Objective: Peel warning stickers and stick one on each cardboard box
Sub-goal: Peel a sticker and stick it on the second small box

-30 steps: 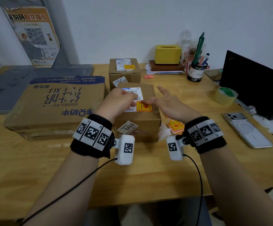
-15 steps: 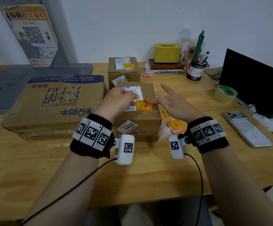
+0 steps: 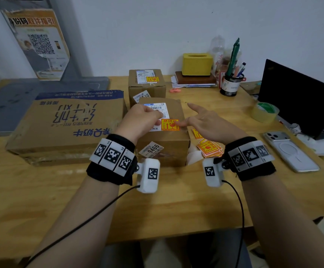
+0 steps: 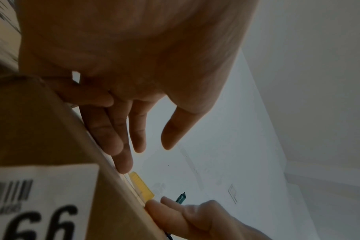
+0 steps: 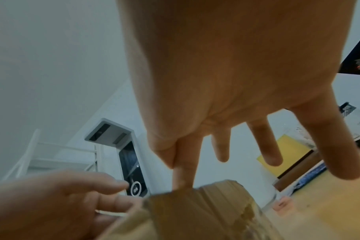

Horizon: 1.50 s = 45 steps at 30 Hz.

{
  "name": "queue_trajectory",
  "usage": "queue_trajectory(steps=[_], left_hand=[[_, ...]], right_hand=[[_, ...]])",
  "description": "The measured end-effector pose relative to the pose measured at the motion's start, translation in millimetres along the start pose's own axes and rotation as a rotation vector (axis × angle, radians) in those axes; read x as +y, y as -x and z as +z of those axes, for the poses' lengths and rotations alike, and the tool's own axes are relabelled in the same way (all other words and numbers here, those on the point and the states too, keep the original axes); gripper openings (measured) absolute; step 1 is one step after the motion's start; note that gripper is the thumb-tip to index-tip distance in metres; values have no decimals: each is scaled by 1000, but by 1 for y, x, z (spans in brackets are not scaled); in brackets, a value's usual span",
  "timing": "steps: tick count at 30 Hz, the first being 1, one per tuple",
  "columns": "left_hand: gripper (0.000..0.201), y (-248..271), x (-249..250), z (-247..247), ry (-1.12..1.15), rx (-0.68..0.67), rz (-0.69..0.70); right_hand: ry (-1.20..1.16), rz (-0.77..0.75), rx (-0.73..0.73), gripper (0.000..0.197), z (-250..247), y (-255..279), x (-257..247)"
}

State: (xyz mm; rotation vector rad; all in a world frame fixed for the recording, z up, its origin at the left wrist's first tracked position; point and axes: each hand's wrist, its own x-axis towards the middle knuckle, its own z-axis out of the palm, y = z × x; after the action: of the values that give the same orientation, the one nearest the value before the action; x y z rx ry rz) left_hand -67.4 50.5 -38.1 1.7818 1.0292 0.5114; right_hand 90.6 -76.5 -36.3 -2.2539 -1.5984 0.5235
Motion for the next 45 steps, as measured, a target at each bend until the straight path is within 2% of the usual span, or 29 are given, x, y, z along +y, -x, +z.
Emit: queue_trajectory(steps=[2,7,11,13,16,19,22,25,29,32,35,41,45], left_hand=[[18,1,1,0,1,3,4],[21,7,1,-2,-34,1,10],[19,12,5,-2,-45,-6,38],[13,12,3,-3,-26,31,53],[21,15,-6,-10,-128,124,61],[31,18,-13,-15,-218,77,-2],[41,20,-12,-15,-142,18,-27],[46,22,-5,-19,-39,40,17],[44,17,17,-20,102,75,149],[44,0,35,-6,155,91,237],[45,-27,48,19,166,79,294],[47,-90,54,65,212,-14,227],[57,-129,48,88,188,-45,192]], right_hand=[[-26,36,10,44,1,-1,-4],[-281,104,82,32,7,-4,-2],[-311,155,95,44,7,3,-2],[-368,190,121,39,7,9,-5],[-421,245,138,31,13,14,-8],[-468,250,71,49,20,15,-11],[-558,219,90,53,20,15,-13],[-625,185,141,52,9,17,-13],[-728,130,342,41,-14,24,-9],[-742,116,520,37,-26,17,-1],[-672,153,610,47,-34,1,12],[-599,203,644,48,-40,-52,48],[-650,234,555,41,-34,-87,74]])
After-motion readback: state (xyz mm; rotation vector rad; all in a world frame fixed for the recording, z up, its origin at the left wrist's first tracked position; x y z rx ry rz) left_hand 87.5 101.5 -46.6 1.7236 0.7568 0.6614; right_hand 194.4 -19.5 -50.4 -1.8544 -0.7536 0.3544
